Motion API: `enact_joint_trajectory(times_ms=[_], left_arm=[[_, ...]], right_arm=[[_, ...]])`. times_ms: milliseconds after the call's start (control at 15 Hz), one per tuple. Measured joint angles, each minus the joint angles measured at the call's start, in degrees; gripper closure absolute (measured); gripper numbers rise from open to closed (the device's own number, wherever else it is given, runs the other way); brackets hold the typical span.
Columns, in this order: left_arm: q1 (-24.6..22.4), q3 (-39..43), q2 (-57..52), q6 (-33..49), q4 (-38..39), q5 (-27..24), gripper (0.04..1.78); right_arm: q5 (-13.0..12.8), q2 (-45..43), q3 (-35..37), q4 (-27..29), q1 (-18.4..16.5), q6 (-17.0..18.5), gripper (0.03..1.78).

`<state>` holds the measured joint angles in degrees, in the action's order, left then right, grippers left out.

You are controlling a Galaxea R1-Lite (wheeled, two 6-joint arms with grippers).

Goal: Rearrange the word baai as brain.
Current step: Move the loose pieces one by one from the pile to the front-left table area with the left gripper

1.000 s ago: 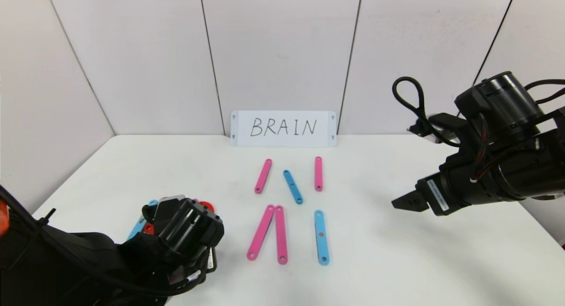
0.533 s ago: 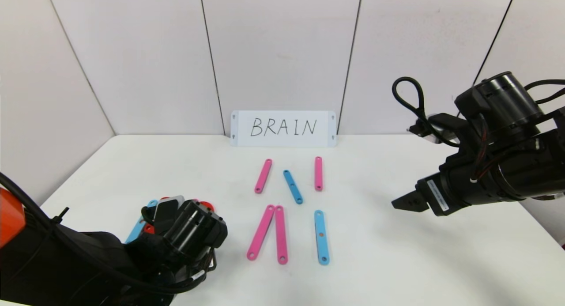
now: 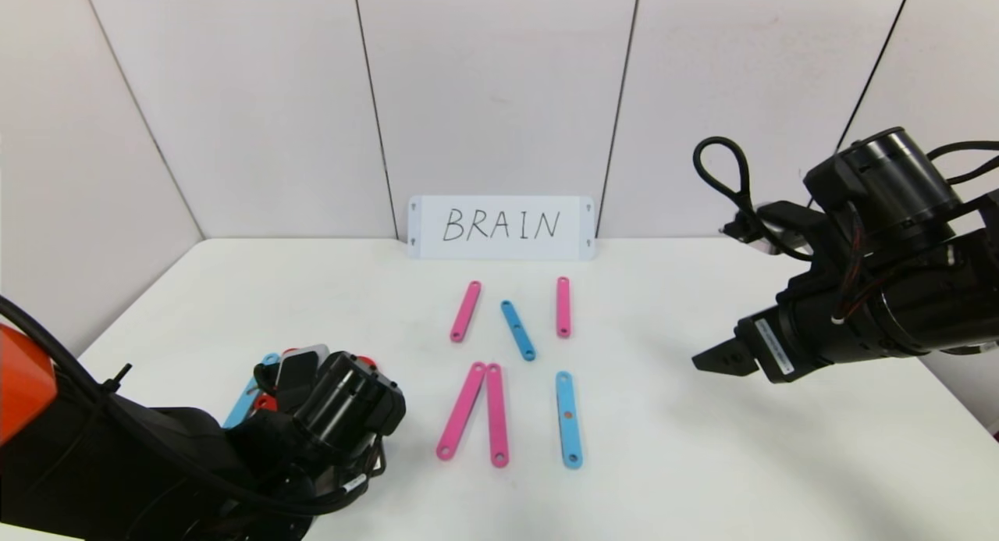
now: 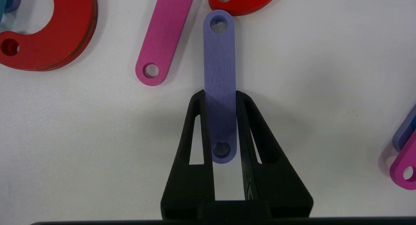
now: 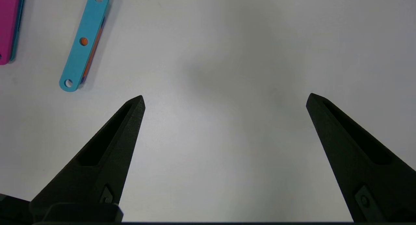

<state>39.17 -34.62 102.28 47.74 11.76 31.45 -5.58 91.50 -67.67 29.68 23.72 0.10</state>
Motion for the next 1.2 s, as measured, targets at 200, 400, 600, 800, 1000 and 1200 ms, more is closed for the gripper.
enact_joint_trajectory(times_ms=[200, 400, 600, 800, 1000, 1200], left_arm=[[-0.2, -0.1, 0.1, 0.0, 0.1, 0.0, 1.55], [-0.4, -0.1, 0.1, 0.1, 0.1, 0.0, 1.55], [-0.6, -0.1, 0.1, 0.1, 0.1, 0.1, 1.55], [-0.8, -0.1, 0.1, 0.2, 0.1, 0.1, 1.55], [-1.3, -0.1, 0.2, 0.2, 0.1, 0.0, 1.55], [-1.4, 0.0, 0.3, 0.1, 0.2, 0.1, 1.52]], right_arm=[[0.0, 0.0, 0.0, 0.0, 0.0, 0.0, 0.07], [0.0, 0.0, 0.0, 0.0, 0.0, 0.0, 0.07], [0.0, 0.1, 0.0, -0.1, 0.0, 0.0, 0.07], [0.0, 0.1, 0.0, -0.1, 0.0, 0.0, 0.07], [0.0, 0.3, 0.0, 0.0, 0.0, 0.0, 0.07], [0.0, 0.4, 0.0, 0.0, 0.0, 0.0, 0.07]])
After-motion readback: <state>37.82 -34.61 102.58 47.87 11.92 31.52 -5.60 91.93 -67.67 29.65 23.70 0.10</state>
